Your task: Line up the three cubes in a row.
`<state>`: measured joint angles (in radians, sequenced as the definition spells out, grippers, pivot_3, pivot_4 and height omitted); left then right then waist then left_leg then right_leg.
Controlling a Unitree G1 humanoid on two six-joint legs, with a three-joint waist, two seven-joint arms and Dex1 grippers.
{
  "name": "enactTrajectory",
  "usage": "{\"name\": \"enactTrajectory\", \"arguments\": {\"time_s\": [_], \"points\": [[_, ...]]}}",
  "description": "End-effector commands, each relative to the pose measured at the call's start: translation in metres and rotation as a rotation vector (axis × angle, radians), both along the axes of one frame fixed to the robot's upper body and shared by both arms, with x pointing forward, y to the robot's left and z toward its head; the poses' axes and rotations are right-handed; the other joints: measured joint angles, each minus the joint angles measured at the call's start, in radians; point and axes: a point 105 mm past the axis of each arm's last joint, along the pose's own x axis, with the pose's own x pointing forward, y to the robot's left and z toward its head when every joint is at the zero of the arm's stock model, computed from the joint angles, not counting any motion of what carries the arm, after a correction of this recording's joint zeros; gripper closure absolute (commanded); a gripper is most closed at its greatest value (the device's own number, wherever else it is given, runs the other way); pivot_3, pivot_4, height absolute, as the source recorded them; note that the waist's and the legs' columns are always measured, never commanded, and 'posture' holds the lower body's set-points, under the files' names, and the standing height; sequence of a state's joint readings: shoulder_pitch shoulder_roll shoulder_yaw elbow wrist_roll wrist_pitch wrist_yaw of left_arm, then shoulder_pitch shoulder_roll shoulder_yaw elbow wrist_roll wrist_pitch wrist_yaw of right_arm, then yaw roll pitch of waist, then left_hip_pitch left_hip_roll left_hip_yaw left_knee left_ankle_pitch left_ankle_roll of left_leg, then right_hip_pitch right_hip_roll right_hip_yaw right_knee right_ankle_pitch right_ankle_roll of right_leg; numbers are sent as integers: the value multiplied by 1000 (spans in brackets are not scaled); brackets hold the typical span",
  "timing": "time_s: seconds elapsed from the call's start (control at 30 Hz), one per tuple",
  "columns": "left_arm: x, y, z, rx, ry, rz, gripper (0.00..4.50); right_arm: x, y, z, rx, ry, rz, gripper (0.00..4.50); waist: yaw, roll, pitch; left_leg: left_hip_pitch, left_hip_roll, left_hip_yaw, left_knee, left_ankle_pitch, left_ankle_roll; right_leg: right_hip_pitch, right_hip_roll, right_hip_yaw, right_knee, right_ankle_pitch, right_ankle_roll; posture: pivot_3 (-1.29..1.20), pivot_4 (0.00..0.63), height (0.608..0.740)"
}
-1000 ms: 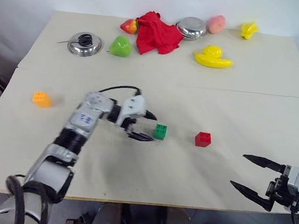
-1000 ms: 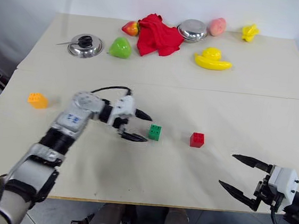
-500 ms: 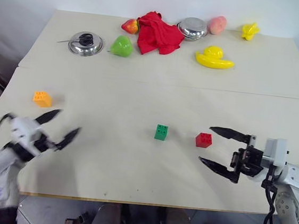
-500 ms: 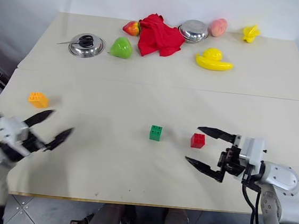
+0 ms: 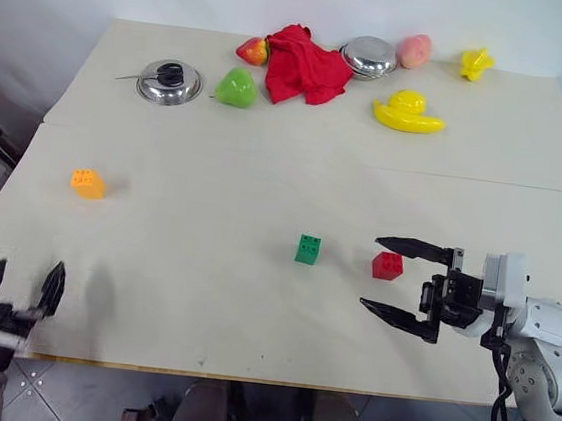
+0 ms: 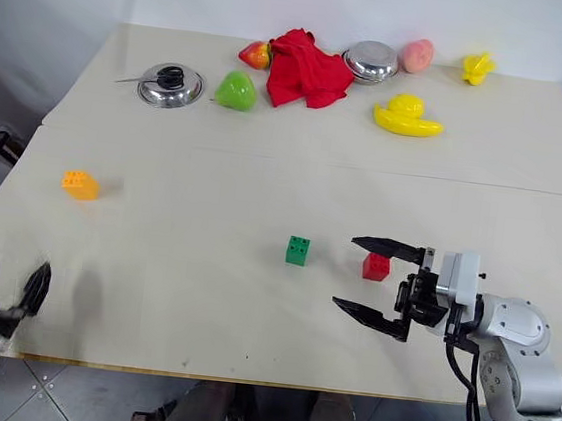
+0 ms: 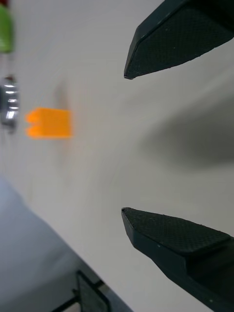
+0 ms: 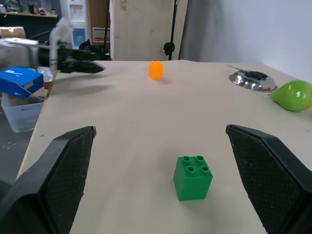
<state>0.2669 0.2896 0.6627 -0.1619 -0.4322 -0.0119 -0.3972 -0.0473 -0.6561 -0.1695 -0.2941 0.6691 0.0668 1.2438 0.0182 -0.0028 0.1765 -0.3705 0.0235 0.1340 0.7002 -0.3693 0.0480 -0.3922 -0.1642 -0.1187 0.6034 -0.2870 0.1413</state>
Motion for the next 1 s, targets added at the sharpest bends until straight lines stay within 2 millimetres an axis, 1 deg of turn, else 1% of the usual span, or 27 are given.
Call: {"name": "enactTrajectory", "arguments": {"time_s": [0.03,0.1,0.2,0.3,0.4,0.53,0.63,0.8,0.9,1.0], "points": [[30,-12,21,-23,-11,-7,20,-2,-1,7,-7,-20,17,0,0,0,0,0,0,0,0,0,0,0,0,0,1,0,0,0,150,740],[51,-19,29,-64,-3,-1,20,-1,0,6,-10,-16,19,0,2,0,0,0,-1,0,0,0,0,0,6,-1,5,0,0,0,150,740],[72,-18,36,-63,43,82,20,0,1,6,-17,-8,23,0,1,0,0,0,-1,1,0,0,1,0,8,0,5,0,0,0,150,740],[87,-19,39,-81,61,125,20,1,2,6,-17,-12,14,0,-2,-1,0,0,1,3,0,0,1,0,11,0,3,0,0,0,150,740],[98,-21,38,-50,89,139,20,1,3,6,-16,-16,-1,0,-2,-1,0,0,2,4,0,0,0,0,13,0,3,0,0,0,150,740],[109,-17,36,-57,112,154,20,1,3,6,-13,-24,-21,0,1,-1,0,0,3,5,0,0,0,0,14,0,2,0,0,0,150,740],[110,-6,36,-73,111,202,20,2,2,6,-14,-31,-38,0,2,-1,0,0,3,6,0,0,0,-1,14,0,2,0,0,0,150,740],[112,-6,33,-96,116,173,20,1,1,6,-11,-37,-57,0,2,-1,0,0,4,7,0,0,-1,-1,14,0,2,0,0,0,150,740],[116,-6,31,-83,124,152,594,1,2,5,-10,-41,-62,0,4,-1,0,0,4,7,0,0,-1,-1,14,1,2,0,0,0,150,740],[120,-4,32,-80,123,137,1487,2,2,5,-10,-44,-67,0,5,-1,0,0,4,7,0,0,-1,-1,14,1,2,0,0,0,150,740]]}}
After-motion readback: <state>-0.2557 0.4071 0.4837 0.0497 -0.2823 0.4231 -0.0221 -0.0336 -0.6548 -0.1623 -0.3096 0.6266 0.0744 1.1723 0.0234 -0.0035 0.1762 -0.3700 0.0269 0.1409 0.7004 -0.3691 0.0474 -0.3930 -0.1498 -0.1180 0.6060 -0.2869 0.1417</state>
